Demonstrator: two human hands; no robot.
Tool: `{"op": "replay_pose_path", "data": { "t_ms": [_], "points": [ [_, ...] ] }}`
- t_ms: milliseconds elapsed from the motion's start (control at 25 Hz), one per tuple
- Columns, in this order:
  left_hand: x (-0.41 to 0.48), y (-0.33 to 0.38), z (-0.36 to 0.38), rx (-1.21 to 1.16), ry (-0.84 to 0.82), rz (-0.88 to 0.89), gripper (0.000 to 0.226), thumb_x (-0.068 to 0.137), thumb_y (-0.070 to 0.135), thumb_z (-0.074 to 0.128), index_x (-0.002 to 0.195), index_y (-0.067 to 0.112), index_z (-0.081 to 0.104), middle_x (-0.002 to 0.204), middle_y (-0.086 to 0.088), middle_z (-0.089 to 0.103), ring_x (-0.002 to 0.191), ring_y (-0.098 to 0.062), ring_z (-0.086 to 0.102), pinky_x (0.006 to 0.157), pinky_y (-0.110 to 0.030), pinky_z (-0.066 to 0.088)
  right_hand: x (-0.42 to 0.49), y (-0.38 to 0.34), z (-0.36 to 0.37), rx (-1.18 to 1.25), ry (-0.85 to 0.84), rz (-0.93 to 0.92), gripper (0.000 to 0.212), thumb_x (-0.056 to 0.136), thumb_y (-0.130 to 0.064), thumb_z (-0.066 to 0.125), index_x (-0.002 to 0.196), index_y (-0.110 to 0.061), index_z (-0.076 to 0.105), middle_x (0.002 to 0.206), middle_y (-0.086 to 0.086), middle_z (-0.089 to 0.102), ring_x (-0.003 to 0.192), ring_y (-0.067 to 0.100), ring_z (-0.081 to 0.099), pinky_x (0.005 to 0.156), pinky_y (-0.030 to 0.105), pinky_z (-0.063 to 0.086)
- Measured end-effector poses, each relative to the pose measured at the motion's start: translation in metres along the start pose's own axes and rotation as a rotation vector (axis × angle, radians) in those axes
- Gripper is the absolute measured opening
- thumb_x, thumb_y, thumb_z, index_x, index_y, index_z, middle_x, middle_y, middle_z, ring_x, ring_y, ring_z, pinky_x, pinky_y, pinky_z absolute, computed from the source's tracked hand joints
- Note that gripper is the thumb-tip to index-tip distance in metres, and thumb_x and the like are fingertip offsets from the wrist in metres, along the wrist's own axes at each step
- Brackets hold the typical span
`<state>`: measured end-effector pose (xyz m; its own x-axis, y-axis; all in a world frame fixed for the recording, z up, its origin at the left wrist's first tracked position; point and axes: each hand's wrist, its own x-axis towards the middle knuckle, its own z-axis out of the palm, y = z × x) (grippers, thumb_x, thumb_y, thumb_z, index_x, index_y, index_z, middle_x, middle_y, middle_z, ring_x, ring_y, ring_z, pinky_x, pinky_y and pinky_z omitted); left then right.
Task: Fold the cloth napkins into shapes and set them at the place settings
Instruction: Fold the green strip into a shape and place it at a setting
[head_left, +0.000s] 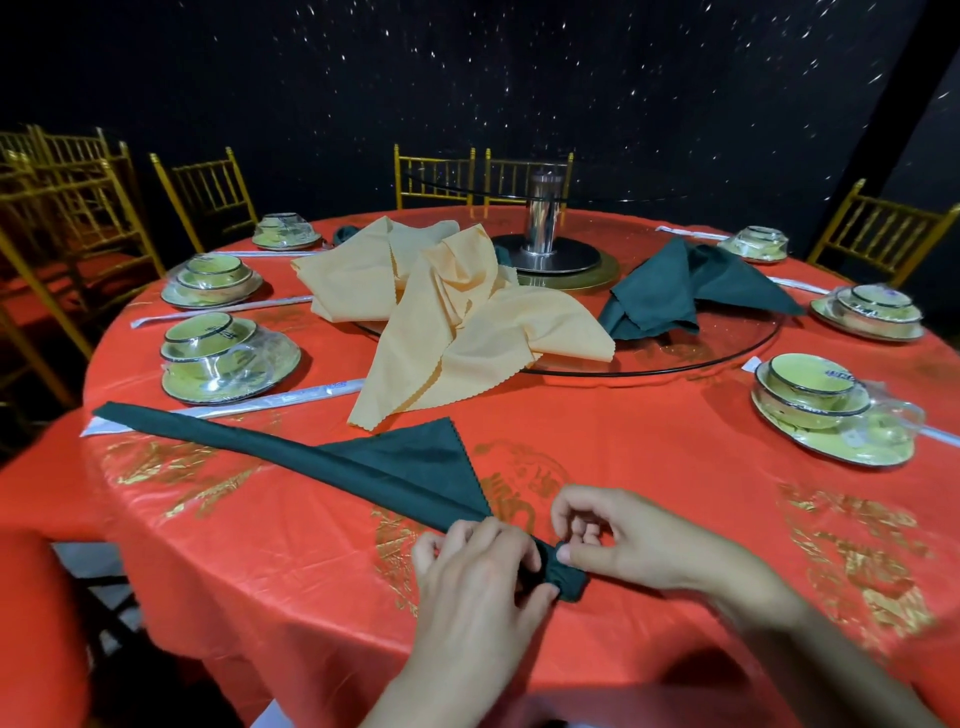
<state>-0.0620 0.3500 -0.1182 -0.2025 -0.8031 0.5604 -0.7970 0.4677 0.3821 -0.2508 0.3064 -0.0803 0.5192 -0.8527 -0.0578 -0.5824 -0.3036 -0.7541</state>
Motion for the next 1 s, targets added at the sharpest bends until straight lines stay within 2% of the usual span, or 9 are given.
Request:
{"op": "replay_pose_path", "data": {
  "t_ms": [160,240,360,440,560,640,720,800,1000],
  "points": [
    [0.000,0.000,-0.001,-0.041,0.014,0.048,0.036,0.062,0.069,0.052,0.079,0.037,0.053,0.078,0.025,0.056,0.082,0.002,0.045,0.073,-0.027,0.020,0.005,-0.001,0.002,-0.043,0.053,0.020,0.013,0.079,-0.027,0.070,0.070,-0.034,0.063,0.063,-0.010,0.053,0.059,0.002,0.043,0.058,0.021,0.037],
    [0.001,-0.002,0.000,-0.054,0.025,0.036,0.034,0.063,0.068,0.053,0.074,0.036,0.055,0.075,0.025,0.056,0.080,0.003,0.045,0.074,-0.027,0.019,0.001,0.000,-0.001,0.003,0.023,0.021,0.005,0.075,-0.033,0.070,0.076,-0.037,0.067,0.066,-0.010,0.056,0.061,0.001,0.044,0.062,0.023,0.039],
    [0.002,-0.005,0.001,-0.061,0.035,0.022,0.035,0.062,0.068,0.054,0.068,0.034,0.058,0.072,0.026,0.057,0.078,0.004,0.046,0.074,-0.026,0.018,-0.010,0.002,-0.007,0.036,-0.096,0.013,0.029,0.075,-0.015,0.071,0.094,-0.036,0.069,0.077,-0.019,0.056,0.069,0.001,0.045,0.071,0.017,0.040],
    [0.002,-0.006,0.001,-0.063,0.044,0.015,0.035,0.062,0.067,0.054,0.065,0.033,0.059,0.069,0.026,0.059,0.074,0.004,0.049,0.075,-0.025,0.019,-0.012,0.002,-0.006,-0.041,-0.069,-0.019,0.034,0.078,-0.012,0.070,0.097,-0.040,0.067,0.086,-0.019,0.055,0.073,0.002,0.048,0.077,0.020,0.043],
    [0.002,-0.006,0.000,-0.073,0.064,0.004,0.032,0.064,0.064,0.054,0.071,0.034,0.058,0.072,0.023,0.058,0.069,0.002,0.055,0.077,-0.025,0.022,-0.002,-0.004,-0.004,-0.108,-0.060,-0.041,0.028,0.081,-0.020,0.066,0.095,-0.044,0.066,0.094,-0.012,0.054,0.084,0.007,0.051,0.085,0.029,0.044],
    [0.002,-0.009,-0.001,-0.101,0.073,-0.007,0.031,0.064,0.064,0.055,0.072,0.034,0.057,0.078,0.024,0.059,0.072,0.004,0.055,0.077,-0.026,0.022,0.007,-0.010,-0.008,-0.174,-0.115,-0.049,0.020,0.083,-0.019,0.063,0.096,-0.033,0.068,0.096,-0.010,0.055,0.088,0.008,0.051,0.088,0.029,0.042],
    [0.003,-0.012,-0.001,-0.103,0.074,-0.053,0.033,0.062,0.068,0.053,0.066,0.036,0.059,0.082,0.026,0.059,0.079,0.006,0.049,0.074,-0.026,0.020,0.016,-0.014,-0.008,-0.202,-0.155,-0.038,0.018,0.087,-0.014,0.062,0.101,-0.023,0.067,0.092,-0.009,0.055,0.084,0.008,0.050,0.084,0.027,0.043],
    [0.006,-0.016,0.000,-0.116,0.090,-0.136,0.032,0.059,0.068,0.052,0.060,0.036,0.060,0.084,0.027,0.055,0.085,0.006,0.044,0.072,-0.026,0.023,0.020,-0.018,-0.003,-0.102,-0.105,-0.024,0.020,0.087,-0.013,0.062,0.100,-0.027,0.062,0.083,-0.009,0.054,0.074,0.005,0.047,0.075,0.023,0.042],
    [0.009,-0.021,0.001,-0.056,0.045,-0.228,0.031,0.065,0.065,0.048,0.073,0.037,0.058,0.082,0.025,0.053,0.083,-0.003,0.051,0.071,-0.030,0.014,0.019,-0.011,0.006,-0.092,0.034,-0.066,0.012,0.075,-0.042,0.060,0.087,-0.044,0.058,0.075,-0.005,0.056,0.069,0.007,0.048,0.074,0.037,0.045]
  ]
}}
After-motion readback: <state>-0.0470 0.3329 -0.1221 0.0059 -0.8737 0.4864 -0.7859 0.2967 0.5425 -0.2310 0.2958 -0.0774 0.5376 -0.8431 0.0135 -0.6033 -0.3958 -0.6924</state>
